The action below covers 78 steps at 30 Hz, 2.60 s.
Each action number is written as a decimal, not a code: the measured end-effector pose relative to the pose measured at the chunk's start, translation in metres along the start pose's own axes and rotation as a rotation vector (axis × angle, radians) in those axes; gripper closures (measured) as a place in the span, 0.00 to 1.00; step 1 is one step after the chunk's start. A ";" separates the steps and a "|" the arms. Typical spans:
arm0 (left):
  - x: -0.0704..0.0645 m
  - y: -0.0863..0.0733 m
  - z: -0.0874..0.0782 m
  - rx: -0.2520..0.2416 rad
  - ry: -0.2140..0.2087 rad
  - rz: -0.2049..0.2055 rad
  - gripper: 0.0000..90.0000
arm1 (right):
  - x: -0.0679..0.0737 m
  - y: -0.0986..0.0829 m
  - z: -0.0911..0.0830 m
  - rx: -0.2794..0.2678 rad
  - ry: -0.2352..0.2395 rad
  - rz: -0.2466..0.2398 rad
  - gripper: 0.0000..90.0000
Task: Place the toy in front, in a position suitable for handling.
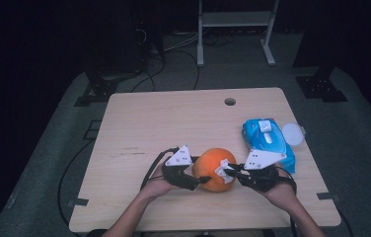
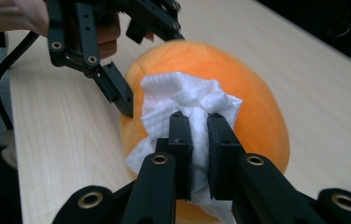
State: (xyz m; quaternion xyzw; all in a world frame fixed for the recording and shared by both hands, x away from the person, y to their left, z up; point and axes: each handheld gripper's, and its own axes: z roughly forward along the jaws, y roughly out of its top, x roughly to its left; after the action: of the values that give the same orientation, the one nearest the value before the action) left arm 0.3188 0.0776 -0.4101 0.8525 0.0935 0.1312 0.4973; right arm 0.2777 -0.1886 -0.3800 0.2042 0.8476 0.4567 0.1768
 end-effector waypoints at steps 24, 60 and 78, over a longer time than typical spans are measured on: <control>-0.005 -0.006 0.021 0.007 -0.033 -0.144 0.31 | 0.018 0.010 0.017 -0.008 0.011 -0.026 0.90; -0.013 0.001 0.031 0.013 -0.061 -0.148 0.26 | 0.004 0.005 0.002 0.010 -0.031 0.011 0.91; -0.022 0.002 0.039 0.068 -0.083 -0.062 0.16 | -0.004 0.004 -0.002 0.007 -0.053 0.028 0.91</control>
State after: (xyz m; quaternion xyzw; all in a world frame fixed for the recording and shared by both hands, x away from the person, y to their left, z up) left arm 0.3099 0.0384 -0.4298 0.8703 0.1034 0.0771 0.4753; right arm 0.2806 -0.1900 -0.3754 0.2288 0.8412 0.4507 0.1922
